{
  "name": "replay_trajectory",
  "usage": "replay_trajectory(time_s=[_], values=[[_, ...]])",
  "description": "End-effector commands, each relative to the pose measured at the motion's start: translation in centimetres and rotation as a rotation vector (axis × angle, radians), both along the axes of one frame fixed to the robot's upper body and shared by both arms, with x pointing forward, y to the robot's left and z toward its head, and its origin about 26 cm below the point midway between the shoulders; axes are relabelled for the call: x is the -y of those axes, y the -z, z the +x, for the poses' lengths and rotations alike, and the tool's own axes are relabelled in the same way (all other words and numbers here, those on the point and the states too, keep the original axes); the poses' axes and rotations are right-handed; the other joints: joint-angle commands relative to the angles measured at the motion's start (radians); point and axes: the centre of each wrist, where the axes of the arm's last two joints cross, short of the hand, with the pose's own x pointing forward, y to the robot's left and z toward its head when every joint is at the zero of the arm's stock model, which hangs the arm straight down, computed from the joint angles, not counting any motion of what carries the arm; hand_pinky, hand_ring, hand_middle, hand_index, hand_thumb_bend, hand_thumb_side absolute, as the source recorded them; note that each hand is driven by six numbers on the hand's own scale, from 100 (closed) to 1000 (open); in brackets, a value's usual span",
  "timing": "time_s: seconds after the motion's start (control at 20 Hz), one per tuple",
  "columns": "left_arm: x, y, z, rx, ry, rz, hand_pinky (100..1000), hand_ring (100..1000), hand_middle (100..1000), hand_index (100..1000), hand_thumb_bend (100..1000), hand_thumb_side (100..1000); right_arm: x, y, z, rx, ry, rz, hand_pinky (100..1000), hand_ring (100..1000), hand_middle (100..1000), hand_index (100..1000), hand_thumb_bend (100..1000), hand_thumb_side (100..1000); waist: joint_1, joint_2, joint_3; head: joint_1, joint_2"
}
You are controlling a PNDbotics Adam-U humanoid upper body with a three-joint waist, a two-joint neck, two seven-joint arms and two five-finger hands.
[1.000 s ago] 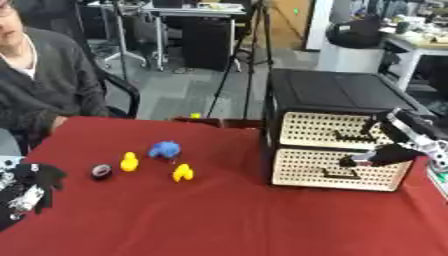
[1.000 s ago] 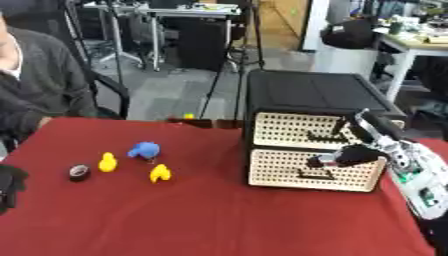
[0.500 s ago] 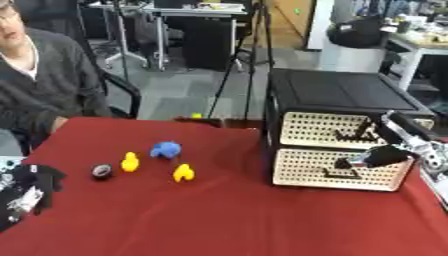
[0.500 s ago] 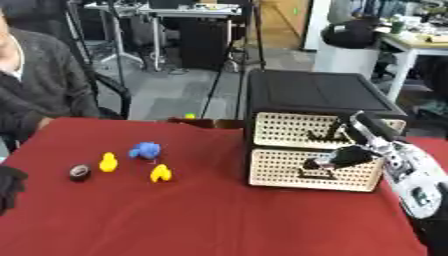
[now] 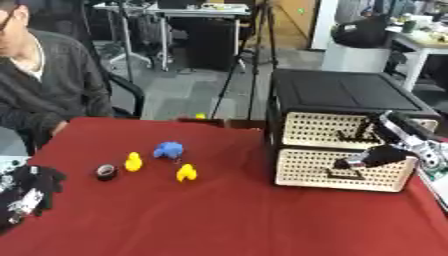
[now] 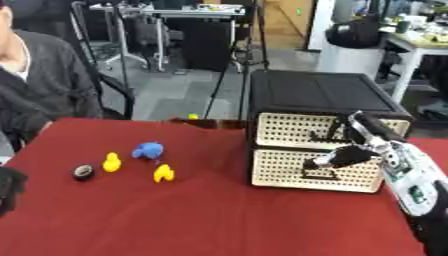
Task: Pick up objects from table and place into drawer.
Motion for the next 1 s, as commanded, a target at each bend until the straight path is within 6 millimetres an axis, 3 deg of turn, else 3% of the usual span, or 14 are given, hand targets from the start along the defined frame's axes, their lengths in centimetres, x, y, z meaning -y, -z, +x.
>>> replay_trajectory(time_s=[0.05,0.2,0.3,0.45,1.0], values=[[-0.18,-0.88,0.19,0.023,0.005,0.015,226,356,478,685,100,659,0.39,-0.5,0.15,0.005,0.007,-0.02,140,100,100,569,1000,450,0.005,-0.007,0.003,0.0,0.008],[-0.19,-0.85,0.17,0.022,0.004,0.015,227,356,478,685,100,660,0.44,-0.4,0.09,0.002,0.007,-0.025,141,100,100,592,1000,450,0.005,-0.007,0.002,-0.001,0.009],[-0.15,-0.84,0.19,0.021,0.006,0.015,227,356,478,685,100,659,0.48,-0.27,0.1,-0.001,0.012,-0.028,141,100,100,672,1000,454,0.004,-0.007,0.002,0.0,0.009],[-0.18,-0.83,0.18,0.022,0.005,0.014,227,356,478,685,100,658,0.46,-0.35,0.12,0.013,0.018,-0.028,141,100,100,718,1000,463,0.005,-0.007,0.003,0.0,0.009],[-0.18,-0.8,0.18,0.021,0.006,0.014,227,355,478,684,100,661,0.45,-0.68,0.23,0.028,0.023,-0.029,139,100,100,719,1000,466,0.005,-0.006,0.005,-0.001,0.011]])
